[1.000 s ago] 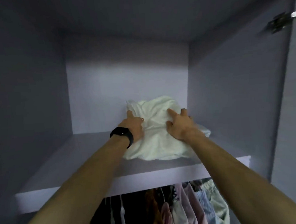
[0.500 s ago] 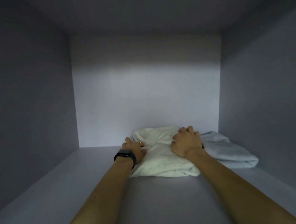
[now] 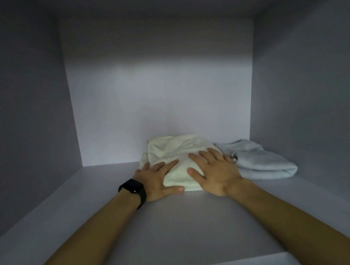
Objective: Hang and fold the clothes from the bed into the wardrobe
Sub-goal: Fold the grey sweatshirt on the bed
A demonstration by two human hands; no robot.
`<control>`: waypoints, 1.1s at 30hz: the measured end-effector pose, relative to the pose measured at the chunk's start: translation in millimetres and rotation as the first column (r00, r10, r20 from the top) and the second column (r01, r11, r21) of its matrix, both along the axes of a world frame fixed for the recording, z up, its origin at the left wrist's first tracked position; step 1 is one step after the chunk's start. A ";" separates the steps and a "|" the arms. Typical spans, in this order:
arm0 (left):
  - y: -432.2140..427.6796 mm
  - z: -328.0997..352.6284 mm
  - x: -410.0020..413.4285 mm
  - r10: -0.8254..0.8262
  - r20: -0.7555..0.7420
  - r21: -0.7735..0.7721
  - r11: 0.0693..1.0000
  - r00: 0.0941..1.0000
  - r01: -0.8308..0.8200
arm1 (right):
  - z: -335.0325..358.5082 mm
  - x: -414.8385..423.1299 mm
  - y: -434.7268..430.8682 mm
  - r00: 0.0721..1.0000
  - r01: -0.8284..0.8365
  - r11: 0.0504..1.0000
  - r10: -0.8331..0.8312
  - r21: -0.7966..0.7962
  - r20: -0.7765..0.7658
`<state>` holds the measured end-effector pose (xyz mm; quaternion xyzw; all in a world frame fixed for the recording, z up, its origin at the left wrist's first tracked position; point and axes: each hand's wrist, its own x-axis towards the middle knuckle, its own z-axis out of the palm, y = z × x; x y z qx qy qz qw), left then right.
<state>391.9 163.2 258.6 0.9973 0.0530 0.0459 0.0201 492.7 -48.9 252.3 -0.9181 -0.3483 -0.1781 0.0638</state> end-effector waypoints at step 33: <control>-441.3 -147.4 -285.1 -0.909 0.383 -0.034 0.163 0.164 0.986 | -199.8 -553.8 -350.4 0.476 0.769 0.313 -0.862 0.557 -0.172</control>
